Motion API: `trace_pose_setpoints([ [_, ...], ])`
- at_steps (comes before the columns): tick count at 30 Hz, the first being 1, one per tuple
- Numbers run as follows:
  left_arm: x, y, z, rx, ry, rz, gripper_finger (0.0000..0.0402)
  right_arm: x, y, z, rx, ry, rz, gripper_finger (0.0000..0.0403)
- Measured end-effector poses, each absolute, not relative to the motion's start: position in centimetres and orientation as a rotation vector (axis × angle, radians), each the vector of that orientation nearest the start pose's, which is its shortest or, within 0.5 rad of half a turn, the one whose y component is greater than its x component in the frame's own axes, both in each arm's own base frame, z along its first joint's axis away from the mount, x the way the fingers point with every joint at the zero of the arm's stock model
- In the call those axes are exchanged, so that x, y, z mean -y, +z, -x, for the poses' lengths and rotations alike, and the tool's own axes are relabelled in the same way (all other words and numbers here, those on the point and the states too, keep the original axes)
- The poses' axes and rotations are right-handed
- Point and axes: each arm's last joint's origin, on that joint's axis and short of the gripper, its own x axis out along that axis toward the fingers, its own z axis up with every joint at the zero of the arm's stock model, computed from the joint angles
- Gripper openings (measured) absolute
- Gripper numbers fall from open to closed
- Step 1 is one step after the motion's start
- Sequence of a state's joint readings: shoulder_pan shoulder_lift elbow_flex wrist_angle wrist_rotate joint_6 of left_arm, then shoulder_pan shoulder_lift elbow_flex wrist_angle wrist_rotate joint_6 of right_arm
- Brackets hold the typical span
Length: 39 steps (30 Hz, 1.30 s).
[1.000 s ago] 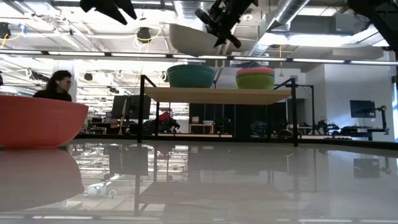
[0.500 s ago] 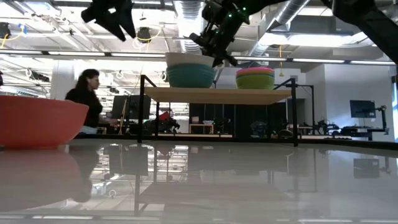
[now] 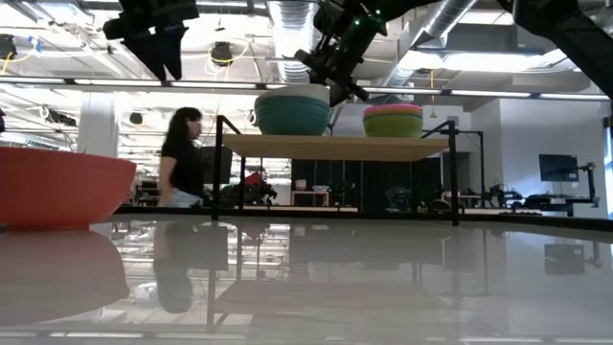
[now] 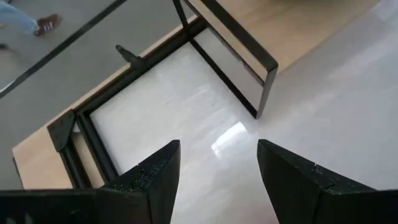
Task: Place and stack bowls onto a shelf
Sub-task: Stack the white bowl on top of the dark green bowl on the shelf, then stack the orange bowl on top of the white bowl on the shelf
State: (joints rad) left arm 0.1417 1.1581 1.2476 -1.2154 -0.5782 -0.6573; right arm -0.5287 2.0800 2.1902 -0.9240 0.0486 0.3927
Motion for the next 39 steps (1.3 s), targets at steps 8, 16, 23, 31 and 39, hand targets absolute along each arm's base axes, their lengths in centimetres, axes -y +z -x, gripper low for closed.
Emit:
trace_pose_setpoints([
  [8, -3.7, 31.0, -18.2, -1.061, 0.893, 0.349, 0.0187, 21.6, 37.0, -38.7, -0.626, -0.671, -0.517, 0.0213],
  [16, -1.9, 24.3, -16.2, -1.330, 0.799, 0.401, 0.0157, 18.7, 40.4, -36.8, -0.618, -0.629, -0.421, 0.0204],
  [23, -1.7, 20.1, -14.7, -1.492, 0.699, 0.500, 0.0144, 17.8, 41.7, -36.2, -0.592, -0.608, -0.395, 0.0203],
  [31, -1.6, 19.3, -15.0, -1.463, 0.654, 0.524, 0.0116, 17.7, 41.4, -36.1, -0.627, -0.609, -0.400, 0.0203],
  [39, -1.8, 23.0, -15.6, -1.311, 0.635, 0.520, 0.0101, 17.5, 41.3, -36.2, -0.635, -0.603, -0.400, 0.0203],
])
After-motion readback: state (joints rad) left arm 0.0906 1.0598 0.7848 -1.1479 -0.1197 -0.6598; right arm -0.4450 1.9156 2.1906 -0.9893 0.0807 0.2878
